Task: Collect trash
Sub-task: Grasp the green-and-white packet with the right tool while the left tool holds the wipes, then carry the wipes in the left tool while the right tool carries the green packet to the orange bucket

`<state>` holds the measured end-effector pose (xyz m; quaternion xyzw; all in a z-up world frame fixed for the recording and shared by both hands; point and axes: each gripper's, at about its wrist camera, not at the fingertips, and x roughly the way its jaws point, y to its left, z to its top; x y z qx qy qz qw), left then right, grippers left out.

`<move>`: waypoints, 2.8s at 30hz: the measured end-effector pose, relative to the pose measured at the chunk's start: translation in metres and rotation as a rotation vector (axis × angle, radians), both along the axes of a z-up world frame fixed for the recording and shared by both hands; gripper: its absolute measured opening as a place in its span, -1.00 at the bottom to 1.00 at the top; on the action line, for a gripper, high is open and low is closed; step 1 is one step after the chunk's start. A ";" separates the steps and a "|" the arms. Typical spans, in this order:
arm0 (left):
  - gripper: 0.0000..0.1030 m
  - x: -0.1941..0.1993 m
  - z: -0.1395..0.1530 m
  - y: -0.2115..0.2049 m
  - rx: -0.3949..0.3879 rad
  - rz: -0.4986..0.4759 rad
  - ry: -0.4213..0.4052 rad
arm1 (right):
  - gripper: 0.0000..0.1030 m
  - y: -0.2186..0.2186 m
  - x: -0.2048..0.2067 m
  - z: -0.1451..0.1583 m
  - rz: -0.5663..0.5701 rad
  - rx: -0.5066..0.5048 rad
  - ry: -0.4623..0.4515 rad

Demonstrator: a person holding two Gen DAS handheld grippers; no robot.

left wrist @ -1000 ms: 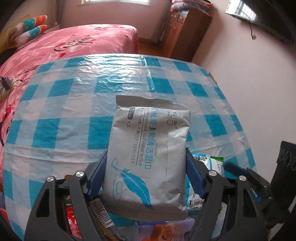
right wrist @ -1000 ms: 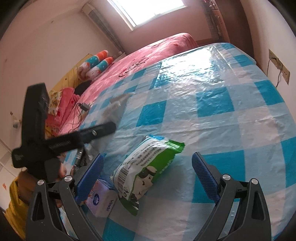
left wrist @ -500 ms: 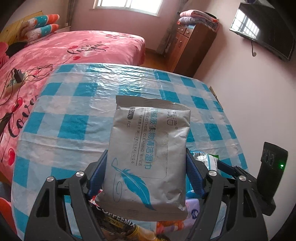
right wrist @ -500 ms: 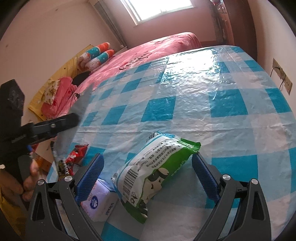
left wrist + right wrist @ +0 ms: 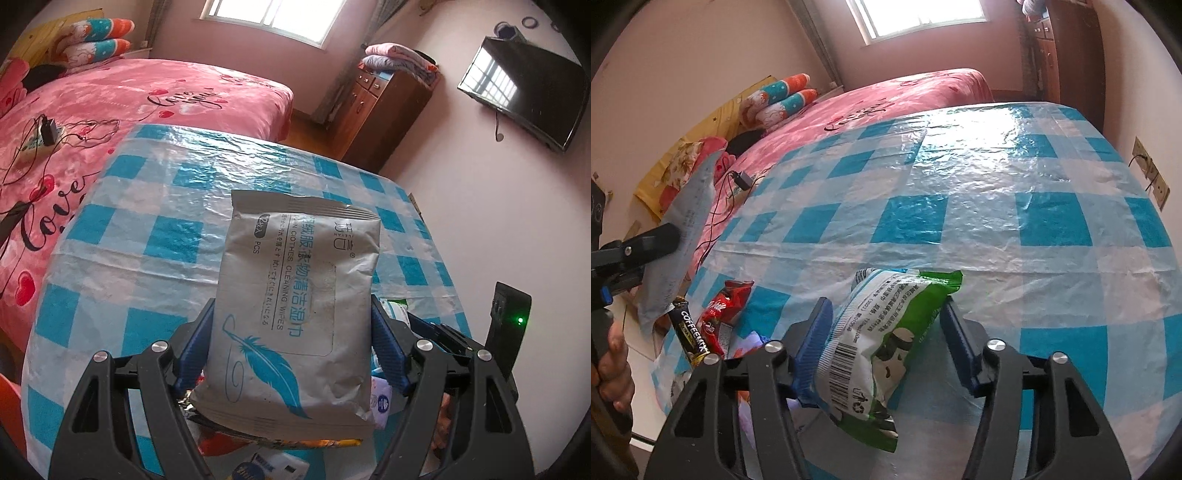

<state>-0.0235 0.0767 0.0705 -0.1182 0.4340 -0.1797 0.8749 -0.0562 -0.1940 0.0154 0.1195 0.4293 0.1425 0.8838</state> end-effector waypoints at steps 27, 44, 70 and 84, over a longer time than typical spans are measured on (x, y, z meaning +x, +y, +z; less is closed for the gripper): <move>0.51 -0.040 0.003 0.089 -0.149 0.061 -0.033 | -0.23 0.013 -0.010 0.020 -0.039 0.053 -0.152; 0.51 -0.080 -0.025 0.151 -0.183 0.122 0.003 | -0.23 0.060 -0.021 0.050 0.026 0.049 -0.194; 0.51 -0.164 -0.059 0.291 -0.185 0.399 0.043 | -0.23 0.258 -0.043 0.068 0.457 0.215 -0.051; 0.51 -0.204 -0.098 0.360 -0.200 0.585 0.101 | -0.23 0.393 -0.078 0.064 0.706 0.170 -0.007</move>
